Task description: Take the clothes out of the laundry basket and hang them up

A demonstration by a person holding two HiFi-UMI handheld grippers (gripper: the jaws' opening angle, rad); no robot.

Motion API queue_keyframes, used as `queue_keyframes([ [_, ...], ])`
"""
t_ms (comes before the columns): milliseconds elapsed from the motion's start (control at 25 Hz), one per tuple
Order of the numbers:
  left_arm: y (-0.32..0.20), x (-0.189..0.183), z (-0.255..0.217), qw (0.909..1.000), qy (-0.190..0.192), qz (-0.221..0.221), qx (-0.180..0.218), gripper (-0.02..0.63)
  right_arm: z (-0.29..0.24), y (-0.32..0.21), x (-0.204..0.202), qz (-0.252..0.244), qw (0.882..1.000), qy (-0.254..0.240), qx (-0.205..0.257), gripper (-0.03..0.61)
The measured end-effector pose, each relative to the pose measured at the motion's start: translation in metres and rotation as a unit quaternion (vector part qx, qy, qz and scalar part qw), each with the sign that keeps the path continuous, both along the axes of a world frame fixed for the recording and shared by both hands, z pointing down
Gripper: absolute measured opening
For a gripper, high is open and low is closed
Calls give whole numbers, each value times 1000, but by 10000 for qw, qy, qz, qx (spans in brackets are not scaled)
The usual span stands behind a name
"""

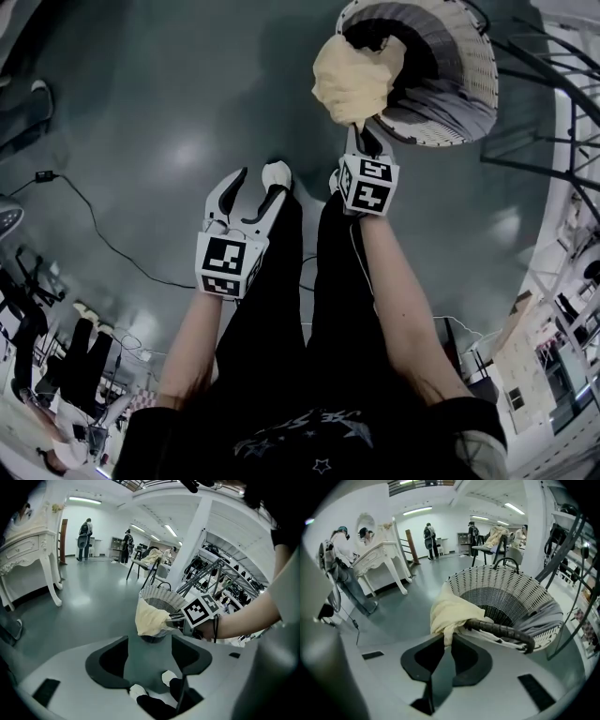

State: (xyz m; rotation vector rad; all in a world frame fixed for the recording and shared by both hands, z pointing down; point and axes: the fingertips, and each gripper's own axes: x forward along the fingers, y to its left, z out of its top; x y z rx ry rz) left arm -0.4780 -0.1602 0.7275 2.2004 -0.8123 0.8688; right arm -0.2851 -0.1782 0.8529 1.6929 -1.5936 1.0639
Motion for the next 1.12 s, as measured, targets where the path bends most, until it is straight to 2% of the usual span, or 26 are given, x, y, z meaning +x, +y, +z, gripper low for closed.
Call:
queue_keyframes([
  [320, -5, 7, -23, 9994, -36, 303, 181, 298, -71, 13, -11, 539, 9959, -708, -136, 51],
  [640, 12, 9, -45, 9982, -123, 555, 202, 298, -155, 17, -18, 754, 9825, -1701, -86, 48],
  [800, 26, 23, -29, 9977, -135, 666, 78, 298, -182, 16, -17, 759, 9724, -2205, -44, 48],
  [960, 36, 44, 8, 9969, -189, 747, -163, 298, -201, 12, -23, 644, 9623, -2641, -26, 48],
  [1040, 42, 60, 32, 9944, -264, 1005, -181, 298, -204, 11, -24, 594, 9591, -2768, -33, 48],
  [1120, 52, 83, 50, 9886, -193, 1490, -108, 298, -206, 11, -23, 521, 9575, -2835, -36, 48],
])
